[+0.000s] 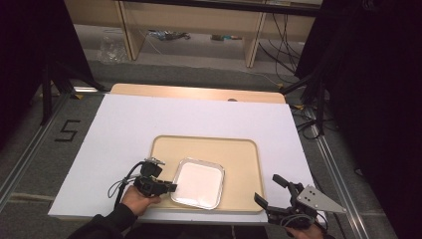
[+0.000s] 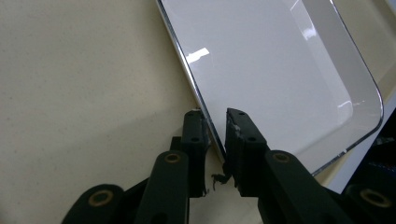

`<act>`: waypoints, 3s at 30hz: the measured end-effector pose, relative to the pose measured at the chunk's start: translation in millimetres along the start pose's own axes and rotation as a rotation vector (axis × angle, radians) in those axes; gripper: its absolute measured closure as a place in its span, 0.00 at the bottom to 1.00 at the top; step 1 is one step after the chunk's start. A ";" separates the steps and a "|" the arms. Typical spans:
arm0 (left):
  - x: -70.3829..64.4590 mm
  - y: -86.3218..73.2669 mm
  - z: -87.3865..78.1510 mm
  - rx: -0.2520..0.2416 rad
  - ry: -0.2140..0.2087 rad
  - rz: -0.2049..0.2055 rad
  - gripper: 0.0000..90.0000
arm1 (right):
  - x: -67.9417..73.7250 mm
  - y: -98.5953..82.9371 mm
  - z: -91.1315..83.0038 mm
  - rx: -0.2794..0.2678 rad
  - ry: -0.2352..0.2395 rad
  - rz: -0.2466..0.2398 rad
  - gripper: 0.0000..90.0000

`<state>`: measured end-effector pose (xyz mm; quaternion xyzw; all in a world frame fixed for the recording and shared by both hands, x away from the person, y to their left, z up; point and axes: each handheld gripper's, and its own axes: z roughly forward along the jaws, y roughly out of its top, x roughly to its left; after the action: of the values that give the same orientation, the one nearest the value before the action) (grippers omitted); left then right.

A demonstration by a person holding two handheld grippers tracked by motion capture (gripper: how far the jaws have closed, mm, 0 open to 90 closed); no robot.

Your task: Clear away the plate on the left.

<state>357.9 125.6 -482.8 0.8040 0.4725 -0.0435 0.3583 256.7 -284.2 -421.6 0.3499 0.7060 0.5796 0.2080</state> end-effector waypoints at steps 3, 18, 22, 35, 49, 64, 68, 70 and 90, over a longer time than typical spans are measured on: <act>-0.3 -2.4 -2.1 0.004 -0.001 0.004 0.85 | -3.2 0.3 2.4 -0.028 0.012 -0.044 0.17; -4.9 -12.4 -6.5 0.018 -0.042 -0.016 0.80 | -1.0 0.7 -0.7 0.009 -0.001 -0.013 0.17; -5.1 -12.1 -5.7 0.027 -0.056 -0.018 0.79 | -1.1 0.0 0.9 -0.016 -0.004 -0.015 0.17; -15.0 -11.4 0.5 0.025 -0.083 -0.032 0.78 | -1.4 0.4 -0.3 0.003 -0.004 -0.012 0.17; -18.3 -10.8 1.6 0.030 -0.082 -0.013 0.76 | -1.5 0.1 0.5 -0.007 -0.011 -0.011 0.17; -25.8 -10.0 -10.6 -0.028 -0.059 -0.013 0.53 | -3.9 0.7 1.7 -0.009 0.010 -0.046 0.17; -26.1 -10.1 -14.8 -0.053 -0.049 -0.004 0.48 | -3.6 0.8 1.5 -0.005 0.019 -0.047 0.17; -26.1 -10.4 -16.9 -0.069 -0.053 0.007 0.45 | -3.0 0.6 0.5 -0.004 0.004 -0.038 0.17; -27.4 -10.0 -41.7 -0.278 0.006 0.094 0.21 | 0.3 -0.5 0.5 -0.005 -0.013 0.008 0.17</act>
<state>323.7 134.3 -446.0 0.7679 0.4370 0.0415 0.4665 256.7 -283.7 -422.1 0.3561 0.7018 0.5799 0.2108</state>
